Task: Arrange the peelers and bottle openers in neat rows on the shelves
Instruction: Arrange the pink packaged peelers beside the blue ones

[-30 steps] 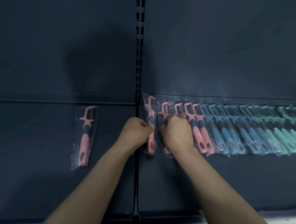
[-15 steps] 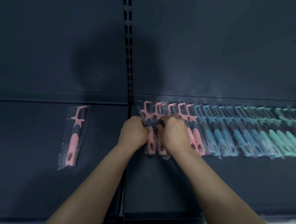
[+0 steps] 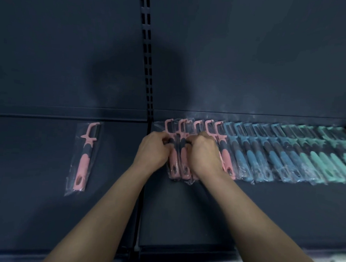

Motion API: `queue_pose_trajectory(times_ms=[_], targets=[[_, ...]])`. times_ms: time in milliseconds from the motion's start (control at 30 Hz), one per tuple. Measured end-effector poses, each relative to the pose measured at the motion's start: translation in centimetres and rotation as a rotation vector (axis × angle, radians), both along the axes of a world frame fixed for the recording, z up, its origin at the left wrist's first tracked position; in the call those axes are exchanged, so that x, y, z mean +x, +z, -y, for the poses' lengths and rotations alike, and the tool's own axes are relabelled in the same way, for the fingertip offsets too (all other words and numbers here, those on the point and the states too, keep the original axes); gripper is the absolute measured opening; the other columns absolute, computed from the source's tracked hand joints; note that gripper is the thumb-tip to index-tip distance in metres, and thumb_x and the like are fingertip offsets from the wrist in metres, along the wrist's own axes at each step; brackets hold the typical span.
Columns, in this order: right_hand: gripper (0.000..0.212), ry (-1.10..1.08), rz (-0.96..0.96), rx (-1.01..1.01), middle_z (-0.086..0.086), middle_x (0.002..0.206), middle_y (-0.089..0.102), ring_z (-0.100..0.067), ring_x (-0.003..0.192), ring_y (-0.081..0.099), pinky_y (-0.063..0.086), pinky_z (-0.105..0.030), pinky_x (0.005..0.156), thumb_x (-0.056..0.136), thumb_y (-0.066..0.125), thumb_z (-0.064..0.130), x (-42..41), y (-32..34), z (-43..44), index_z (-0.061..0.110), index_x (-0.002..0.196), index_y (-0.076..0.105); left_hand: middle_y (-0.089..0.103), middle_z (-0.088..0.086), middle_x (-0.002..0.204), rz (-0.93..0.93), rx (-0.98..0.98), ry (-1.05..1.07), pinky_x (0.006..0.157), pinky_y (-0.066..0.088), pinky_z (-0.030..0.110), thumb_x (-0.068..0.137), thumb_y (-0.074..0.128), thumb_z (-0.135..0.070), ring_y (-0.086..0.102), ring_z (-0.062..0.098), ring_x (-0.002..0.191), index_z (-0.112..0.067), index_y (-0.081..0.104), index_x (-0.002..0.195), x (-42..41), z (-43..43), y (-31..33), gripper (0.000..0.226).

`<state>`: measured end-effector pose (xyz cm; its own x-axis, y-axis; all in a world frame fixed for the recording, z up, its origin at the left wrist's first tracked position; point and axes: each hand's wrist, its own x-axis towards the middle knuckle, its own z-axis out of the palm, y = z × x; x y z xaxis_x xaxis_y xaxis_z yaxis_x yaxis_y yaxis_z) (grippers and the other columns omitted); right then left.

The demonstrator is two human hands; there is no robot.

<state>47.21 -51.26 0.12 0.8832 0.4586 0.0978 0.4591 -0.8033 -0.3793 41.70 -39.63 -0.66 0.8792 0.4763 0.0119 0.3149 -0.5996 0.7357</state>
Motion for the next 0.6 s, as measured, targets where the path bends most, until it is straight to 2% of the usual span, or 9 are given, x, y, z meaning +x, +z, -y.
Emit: queue_pose_trajectory(times_ms=[67,133,233,300,433,500,600], targets=[[0.024,-0.005,0.002,0.002,-0.017,0.108,0.056,-0.03,0.105,0.052,0.042,-0.029,0.08,0.088,0.047,-0.001,-0.07,0.01,0.03,0.003,0.102,0.067,0.061,0.006,0.094,-0.01,0.016,-0.013,0.068,0.042,0.027,0.081,0.067,-0.024,0.056,0.019,0.083,-0.011,0.064,0.09,0.06,0.12,-0.21,0.016],[0.024,-0.008,0.008,0.008,-0.017,0.107,0.057,-0.031,0.104,0.052,0.041,-0.03,0.079,0.087,0.048,-0.001,-0.11,0.01,0.01,0.003,0.101,0.067,0.055,0.008,0.099,-0.046,0.034,-0.024,0.073,0.044,0.03,0.077,0.07,-0.023,0.053,0.023,0.091,-0.01,0.062,0.094,0.09,0.28,-0.46,0.023],[0.026,-0.008,0.012,0.01,-0.017,0.109,0.057,-0.031,0.104,0.052,0.043,-0.031,0.082,0.088,0.048,-0.001,-0.13,-0.14,-0.05,0.004,0.104,0.067,0.052,0.005,0.101,-0.035,0.002,-0.034,0.063,0.038,0.02,0.078,0.068,-0.016,0.053,0.02,0.09,-0.011,0.062,0.101,-0.14,0.19,-0.63,0.024],[0.027,-0.007,0.011,0.01,-0.016,0.111,0.056,-0.03,0.106,0.052,0.045,-0.033,0.086,0.088,0.048,-0.001,-0.07,-0.26,-0.09,0.005,0.108,0.067,0.056,0.006,0.103,-0.022,-0.036,-0.041,0.063,0.038,0.018,0.079,0.066,-0.012,0.056,0.018,0.088,-0.012,0.063,0.102,-0.33,0.03,-0.73,0.024],[0.028,-0.017,0.018,0.006,-0.015,0.113,0.056,-0.03,0.106,0.053,0.042,-0.029,0.087,0.088,0.05,0.001,-0.02,-0.42,-0.19,0.008,0.109,0.068,0.062,0.009,0.101,0.022,-0.116,-0.017,0.072,0.052,0.031,0.077,0.063,-0.005,0.061,0.02,0.087,-0.014,0.061,0.095,-0.57,0.24,-0.48,0.02],[0.029,-0.021,0.019,0.009,-0.015,0.113,0.056,-0.029,0.105,0.053,0.043,-0.029,0.086,0.088,0.049,0.0,-0.02,-0.41,-0.25,0.008,0.108,0.068,0.064,0.011,0.096,0.041,-0.118,-0.011,0.074,0.053,0.036,0.077,0.061,-0.003,0.062,0.022,0.085,-0.016,0.057,0.088,-0.53,0.51,-0.15,0.018],[0.032,-0.014,0.024,0.014,-0.016,0.113,0.056,-0.028,0.104,0.054,0.047,-0.031,0.085,0.087,0.047,-0.002,-0.11,-0.37,-0.33,0.007,0.108,0.069,0.066,0.014,0.093,0.051,-0.14,-0.008,0.074,0.054,0.039,0.077,0.059,0.001,0.063,0.026,0.084,-0.004,0.063,0.088,-0.24,0.73,0.03,0.013]])
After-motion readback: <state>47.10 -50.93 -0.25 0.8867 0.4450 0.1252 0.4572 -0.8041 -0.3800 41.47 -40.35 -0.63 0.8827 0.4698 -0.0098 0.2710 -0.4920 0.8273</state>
